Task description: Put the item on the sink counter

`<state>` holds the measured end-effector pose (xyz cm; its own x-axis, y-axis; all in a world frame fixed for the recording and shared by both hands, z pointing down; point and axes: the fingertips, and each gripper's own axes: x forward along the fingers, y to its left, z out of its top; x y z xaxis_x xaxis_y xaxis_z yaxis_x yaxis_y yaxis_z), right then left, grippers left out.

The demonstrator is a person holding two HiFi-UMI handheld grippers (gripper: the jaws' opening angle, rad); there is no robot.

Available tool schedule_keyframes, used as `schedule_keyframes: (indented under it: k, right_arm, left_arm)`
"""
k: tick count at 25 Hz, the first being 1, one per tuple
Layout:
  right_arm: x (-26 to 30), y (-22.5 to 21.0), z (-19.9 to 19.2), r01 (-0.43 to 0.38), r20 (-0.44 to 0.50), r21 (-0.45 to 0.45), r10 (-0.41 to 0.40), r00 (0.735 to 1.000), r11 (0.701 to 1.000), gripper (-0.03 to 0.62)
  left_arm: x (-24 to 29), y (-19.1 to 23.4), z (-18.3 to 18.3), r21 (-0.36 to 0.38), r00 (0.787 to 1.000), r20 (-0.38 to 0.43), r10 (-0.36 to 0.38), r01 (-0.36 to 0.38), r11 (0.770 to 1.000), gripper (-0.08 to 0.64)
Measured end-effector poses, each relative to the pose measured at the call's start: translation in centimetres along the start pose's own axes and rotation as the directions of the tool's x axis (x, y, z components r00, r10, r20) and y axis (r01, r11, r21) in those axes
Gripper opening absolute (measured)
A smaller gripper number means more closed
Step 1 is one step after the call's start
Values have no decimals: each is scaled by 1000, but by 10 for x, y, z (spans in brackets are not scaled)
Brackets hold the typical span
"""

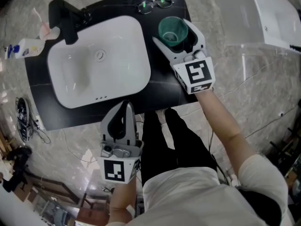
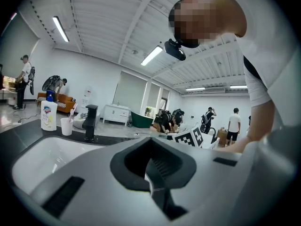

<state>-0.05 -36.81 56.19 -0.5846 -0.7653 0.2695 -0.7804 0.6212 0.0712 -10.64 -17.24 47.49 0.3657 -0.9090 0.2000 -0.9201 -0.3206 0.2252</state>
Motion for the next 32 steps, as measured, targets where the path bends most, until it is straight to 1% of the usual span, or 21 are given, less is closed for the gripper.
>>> schedule_keyframes:
  k: [11, 21, 24, 32]
  right_arm:
    - [9, 1, -10, -12, -13, -4, 12, 1000, 1000, 403]
    - [16, 2, -15, -19, -12, 7, 19, 1000, 1000, 403]
    - [16, 3, -15, -20, -9, 2, 20, 1000, 1000, 403]
    - [17, 5, -16, -26, -9, -30, 26, 1000, 999, 403]
  left_arm:
    - [2, 4, -4, -11, 1000, -8, 11, -11, 1000, 2]
    - [5, 6, -11, -41, 1000, -20, 17, -18, 999, 2]
    - [5, 8, -12, -55, 1000, -20, 20, -21, 998, 2]
    - [5, 8, -13, -62, 1000, -20, 18, -19, 998, 2]
